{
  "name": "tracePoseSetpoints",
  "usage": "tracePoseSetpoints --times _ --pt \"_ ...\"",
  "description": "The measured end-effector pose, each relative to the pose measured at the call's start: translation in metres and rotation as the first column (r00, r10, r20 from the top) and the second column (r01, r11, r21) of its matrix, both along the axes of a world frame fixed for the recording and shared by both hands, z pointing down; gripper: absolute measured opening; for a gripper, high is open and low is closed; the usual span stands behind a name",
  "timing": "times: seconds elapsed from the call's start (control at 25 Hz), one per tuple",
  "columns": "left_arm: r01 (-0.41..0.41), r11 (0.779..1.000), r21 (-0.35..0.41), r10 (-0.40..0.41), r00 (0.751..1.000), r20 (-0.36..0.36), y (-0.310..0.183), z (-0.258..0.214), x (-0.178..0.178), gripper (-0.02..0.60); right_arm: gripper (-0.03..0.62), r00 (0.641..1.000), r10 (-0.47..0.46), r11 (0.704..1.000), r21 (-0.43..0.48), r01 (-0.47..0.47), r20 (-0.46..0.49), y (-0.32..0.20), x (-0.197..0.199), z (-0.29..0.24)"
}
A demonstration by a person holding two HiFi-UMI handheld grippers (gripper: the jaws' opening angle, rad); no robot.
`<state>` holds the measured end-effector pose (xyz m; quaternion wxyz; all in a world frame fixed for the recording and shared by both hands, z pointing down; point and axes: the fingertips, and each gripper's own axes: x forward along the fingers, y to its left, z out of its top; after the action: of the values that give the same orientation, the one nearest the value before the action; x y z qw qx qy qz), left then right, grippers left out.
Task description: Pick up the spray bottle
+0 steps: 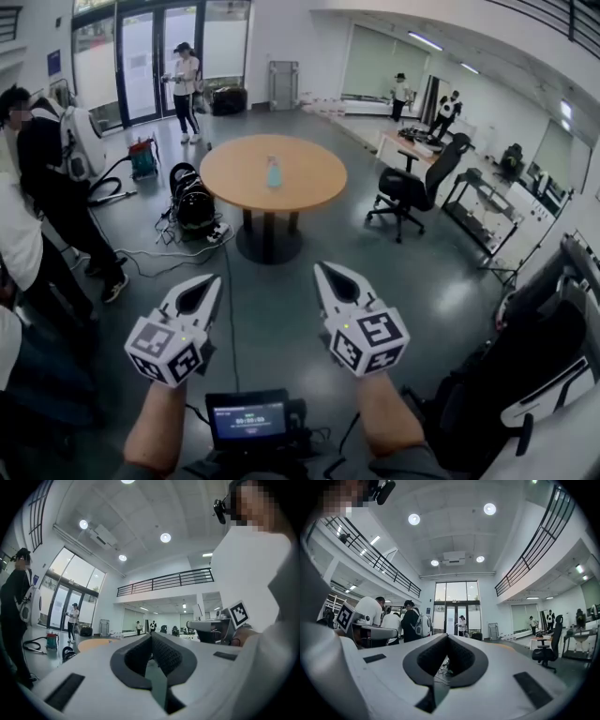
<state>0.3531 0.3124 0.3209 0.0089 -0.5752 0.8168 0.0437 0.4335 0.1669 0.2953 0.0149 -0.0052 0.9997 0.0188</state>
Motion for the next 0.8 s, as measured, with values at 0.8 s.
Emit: tracePoseSetpoints --times 0.8 --pt "-0.04 0.999 0.017 0.041 0.999 -0.015 0.047 0.007 -0.02 -0.002 0.006 0.996 0.083 0.995 0.054 -0.082 -0.029 0.052 -0.014 0.006"
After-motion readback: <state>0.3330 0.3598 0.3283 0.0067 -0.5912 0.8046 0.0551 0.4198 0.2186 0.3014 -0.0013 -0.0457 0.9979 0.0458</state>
